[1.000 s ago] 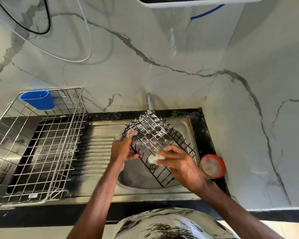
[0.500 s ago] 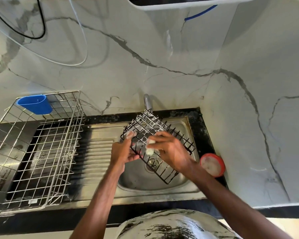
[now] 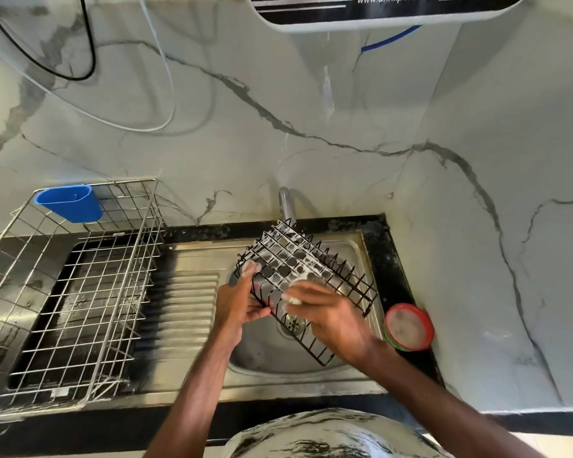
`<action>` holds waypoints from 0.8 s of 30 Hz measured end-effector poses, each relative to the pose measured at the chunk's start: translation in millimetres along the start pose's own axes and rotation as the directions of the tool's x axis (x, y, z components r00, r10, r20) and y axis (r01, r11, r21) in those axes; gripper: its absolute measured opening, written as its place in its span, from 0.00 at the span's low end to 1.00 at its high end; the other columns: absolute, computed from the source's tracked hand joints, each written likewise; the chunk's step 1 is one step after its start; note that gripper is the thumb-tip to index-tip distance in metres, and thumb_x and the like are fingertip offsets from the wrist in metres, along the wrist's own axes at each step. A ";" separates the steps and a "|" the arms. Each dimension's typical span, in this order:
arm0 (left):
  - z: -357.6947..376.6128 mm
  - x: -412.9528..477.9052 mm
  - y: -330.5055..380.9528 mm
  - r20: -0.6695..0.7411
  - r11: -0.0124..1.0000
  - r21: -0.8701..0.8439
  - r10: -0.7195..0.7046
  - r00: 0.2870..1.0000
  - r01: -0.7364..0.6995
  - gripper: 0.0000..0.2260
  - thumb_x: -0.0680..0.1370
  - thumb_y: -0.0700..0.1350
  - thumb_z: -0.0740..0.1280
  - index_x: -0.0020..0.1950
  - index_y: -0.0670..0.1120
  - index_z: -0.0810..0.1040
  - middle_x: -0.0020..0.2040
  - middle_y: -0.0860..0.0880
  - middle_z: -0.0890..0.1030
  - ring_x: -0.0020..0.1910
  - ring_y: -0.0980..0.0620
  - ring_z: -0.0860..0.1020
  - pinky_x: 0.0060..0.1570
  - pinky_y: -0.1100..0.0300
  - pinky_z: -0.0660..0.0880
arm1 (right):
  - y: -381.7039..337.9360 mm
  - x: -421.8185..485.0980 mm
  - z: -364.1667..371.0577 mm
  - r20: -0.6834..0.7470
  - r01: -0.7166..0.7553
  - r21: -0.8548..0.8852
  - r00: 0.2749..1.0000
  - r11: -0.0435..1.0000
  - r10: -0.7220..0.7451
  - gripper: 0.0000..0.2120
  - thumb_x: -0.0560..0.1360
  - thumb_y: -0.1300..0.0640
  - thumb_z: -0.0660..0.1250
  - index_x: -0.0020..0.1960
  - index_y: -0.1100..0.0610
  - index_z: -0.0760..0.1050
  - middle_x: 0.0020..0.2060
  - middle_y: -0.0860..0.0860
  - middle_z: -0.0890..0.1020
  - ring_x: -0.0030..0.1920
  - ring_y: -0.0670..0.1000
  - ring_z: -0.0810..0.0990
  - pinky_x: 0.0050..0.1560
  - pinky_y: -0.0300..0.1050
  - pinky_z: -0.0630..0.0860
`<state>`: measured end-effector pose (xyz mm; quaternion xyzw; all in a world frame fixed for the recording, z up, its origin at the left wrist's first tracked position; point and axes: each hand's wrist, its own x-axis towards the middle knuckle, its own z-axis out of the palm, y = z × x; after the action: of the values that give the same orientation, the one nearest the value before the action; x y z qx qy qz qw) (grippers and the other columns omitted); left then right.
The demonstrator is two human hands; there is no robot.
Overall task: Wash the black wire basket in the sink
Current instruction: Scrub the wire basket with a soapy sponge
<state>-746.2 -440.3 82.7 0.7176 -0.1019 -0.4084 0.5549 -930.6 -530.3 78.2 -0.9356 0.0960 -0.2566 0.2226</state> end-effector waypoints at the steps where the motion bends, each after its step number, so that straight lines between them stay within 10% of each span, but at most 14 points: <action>1: -0.3 0.7 -0.5 0.005 1.000 0.007 -0.001 1.000 0.001 0.25 0.65 0.72 0.68 0.56 0.60 0.83 0.46 0.39 0.87 0.42 0.38 0.87 0.37 0.53 0.85 | 4.5 -4.3 -2.4 0.012 0.019 -0.012 1.000 1.000 -0.018 0.20 0.73 0.69 0.59 0.58 0.58 0.84 0.63 0.52 0.82 0.67 0.51 0.78 0.68 0.46 0.74; 8: 1.8 2.9 -1.2 0.011 0.998 0.058 0.007 1.000 -0.008 0.33 0.62 0.75 0.67 0.57 0.55 0.84 0.46 0.41 0.88 0.40 0.41 0.88 0.34 0.57 0.84 | 54.4 -9.3 -39.9 -0.273 -0.281 -0.097 0.930 0.955 0.246 0.21 0.67 0.79 0.70 0.51 0.57 0.86 0.56 0.53 0.85 0.57 0.51 0.83 0.55 0.47 0.83; 18: 15.9 -11.9 0.5 0.054 0.992 0.129 -0.013 0.998 0.006 0.21 0.77 0.60 0.72 0.55 0.42 0.83 0.39 0.39 0.87 0.38 0.39 0.87 0.38 0.52 0.84 | 40.3 38.0 -20.7 -0.236 -0.091 -0.109 0.970 0.990 0.063 0.17 0.75 0.69 0.61 0.51 0.54 0.86 0.54 0.48 0.85 0.54 0.47 0.84 0.41 0.42 0.84; 24: 24.0 -17.5 -0.8 0.079 0.992 0.126 -0.009 0.997 -0.001 0.19 0.76 0.59 0.73 0.58 0.47 0.86 0.39 0.38 0.86 0.38 0.40 0.87 0.36 0.53 0.84 | 73.9 77.6 -37.9 -0.263 -0.285 -0.083 0.931 0.955 0.255 0.19 0.70 0.75 0.72 0.54 0.56 0.85 0.56 0.53 0.85 0.57 0.50 0.84 0.54 0.46 0.83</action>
<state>-774.5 -446.7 89.1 0.7345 -0.1477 -0.4306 0.5032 -889.3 -632.2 106.8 -0.8854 0.2664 -0.3327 0.1856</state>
